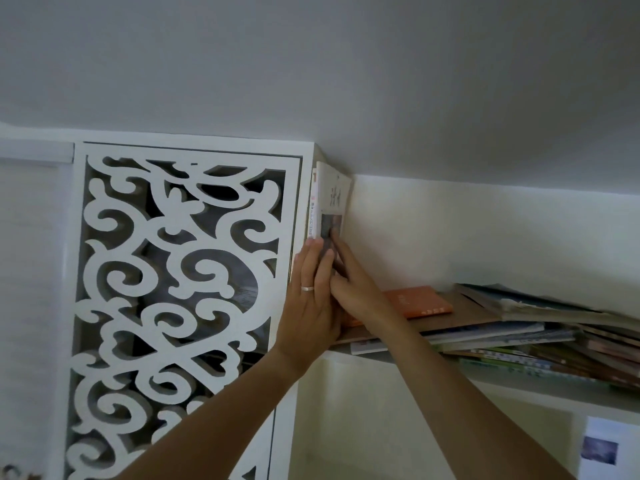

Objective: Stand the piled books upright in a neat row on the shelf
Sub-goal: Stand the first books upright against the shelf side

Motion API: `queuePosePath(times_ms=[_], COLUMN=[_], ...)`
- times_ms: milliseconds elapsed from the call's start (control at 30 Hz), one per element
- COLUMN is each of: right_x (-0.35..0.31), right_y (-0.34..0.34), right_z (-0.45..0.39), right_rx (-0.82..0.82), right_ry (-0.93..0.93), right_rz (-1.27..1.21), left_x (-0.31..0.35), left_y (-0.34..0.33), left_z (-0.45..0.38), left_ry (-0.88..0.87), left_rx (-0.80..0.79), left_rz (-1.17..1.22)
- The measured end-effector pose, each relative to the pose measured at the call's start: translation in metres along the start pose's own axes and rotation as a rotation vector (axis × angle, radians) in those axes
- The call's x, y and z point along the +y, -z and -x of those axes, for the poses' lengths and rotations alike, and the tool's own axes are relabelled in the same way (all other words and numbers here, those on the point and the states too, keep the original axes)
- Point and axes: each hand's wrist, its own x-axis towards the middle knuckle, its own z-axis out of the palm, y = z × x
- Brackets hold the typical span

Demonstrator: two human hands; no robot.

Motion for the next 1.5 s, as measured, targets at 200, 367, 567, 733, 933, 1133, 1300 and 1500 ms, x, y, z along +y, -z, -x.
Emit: queuePosePath(times_ms=[200, 367, 567, 733, 933, 1133, 1300, 1500], right_x=[0.007, 0.004, -0.011, -0.007, -0.005, -0.003, -0.008, -0.006], right_y=[0.015, 0.017, 0.025, 0.066, 0.107, 0.117, 0.103, 0.088], right_z=[-0.012, -0.008, 0.005, 0.019, 0.039, 0.049, 0.052, 0.041], right_rx=[-0.081, -0.185, -0.037, -0.298, -0.282, -0.008, 0.166, 0.418], right_ry=[-0.068, -0.105, -0.015, -0.254, -0.34, -0.443, -0.441, -0.204], right_rz=[0.114, 0.228, 0.521, 0.877, 0.984, 1.211, 1.123, 0.612], left_x=[0.005, 0.004, 0.005, 0.003, 0.018, 0.02, 0.013, 0.004], left_y=[-0.008, -0.007, -0.001, -0.002, -0.007, -0.007, -0.001, 0.008], left_z=[-0.001, 0.003, 0.0, -0.006, -0.016, -0.026, -0.028, -0.026], left_ry=[0.037, 0.029, -0.004, -0.164, -0.11, -0.025, -0.108, -0.191], left_rx=[-0.008, -0.053, -0.13, -0.486, -0.775, -0.502, -0.537, -0.53], left_rz=[-0.033, -0.082, -0.197, -0.695, -0.94, -0.514, -0.423, -0.392])
